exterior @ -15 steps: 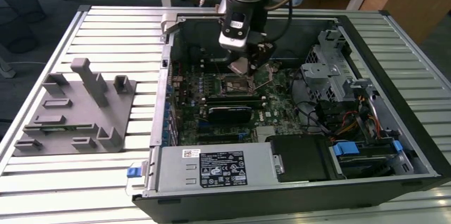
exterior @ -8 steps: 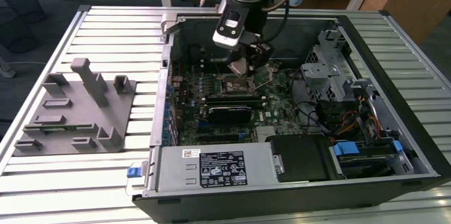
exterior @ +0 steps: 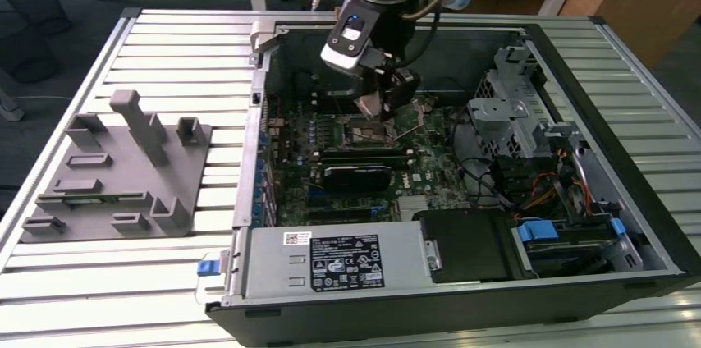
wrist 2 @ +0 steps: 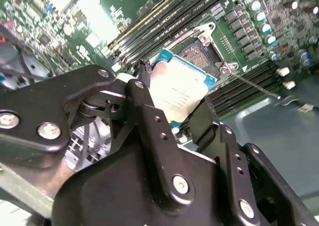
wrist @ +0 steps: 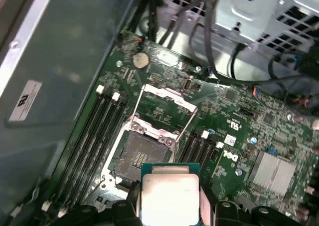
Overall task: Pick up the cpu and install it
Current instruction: 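Place the cpu into insertion slot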
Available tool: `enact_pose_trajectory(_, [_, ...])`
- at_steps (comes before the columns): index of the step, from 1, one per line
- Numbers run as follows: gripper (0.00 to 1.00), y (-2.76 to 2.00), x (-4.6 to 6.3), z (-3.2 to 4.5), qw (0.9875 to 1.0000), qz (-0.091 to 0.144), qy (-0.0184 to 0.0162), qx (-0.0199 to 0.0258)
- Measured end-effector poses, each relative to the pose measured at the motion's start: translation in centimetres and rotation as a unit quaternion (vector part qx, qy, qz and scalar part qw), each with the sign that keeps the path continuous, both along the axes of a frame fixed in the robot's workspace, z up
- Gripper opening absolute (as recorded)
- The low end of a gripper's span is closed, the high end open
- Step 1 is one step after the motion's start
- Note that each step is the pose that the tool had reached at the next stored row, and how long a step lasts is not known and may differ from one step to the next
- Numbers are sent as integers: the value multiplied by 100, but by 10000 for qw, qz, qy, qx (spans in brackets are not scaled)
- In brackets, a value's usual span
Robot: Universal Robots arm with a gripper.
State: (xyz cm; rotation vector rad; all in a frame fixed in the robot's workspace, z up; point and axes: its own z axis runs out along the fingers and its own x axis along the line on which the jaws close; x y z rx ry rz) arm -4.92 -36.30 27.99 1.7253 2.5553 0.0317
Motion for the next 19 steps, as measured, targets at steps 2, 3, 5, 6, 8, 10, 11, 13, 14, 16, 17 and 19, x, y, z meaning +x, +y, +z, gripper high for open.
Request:
enact_pose_trajectory(2, [55,0,0,-3,9998,-180,0,0])
enact_pose_trajectory(3, [55,0,0,-4,9996,-275,1,-1])
enact_pose_trajectory(5, [55,0,0,-9,9990,-455,1,-1])
enact_pose_trajectory(6, [55,0,0,-12,9985,-548,0,0])
enact_pose_trajectory(8, [55,0,0,-20,9974,-727,0,0])
enact_pose_trajectory(10, [55,0,0,-29,9959,-906,0,0])
enact_pose_trajectory(11, [55,0,0,-33,9950,-996,0,0])
enact_pose_trajectory(13, [55,0,0,-44,9930,-1183,0,0])
enact_pose_trajectory(14, [55,0,0,-51,9919,-1272,0,0])
enact_pose_trajectory(16, [55,0,0,-67,9898,-1425,0,0])
enact_pose_trajectory(17, [55,0,0,-75,9889,-1488,0,0])
enact_pose_trajectory(19, [55,1,-2,-90,9876,-1569,0,1])
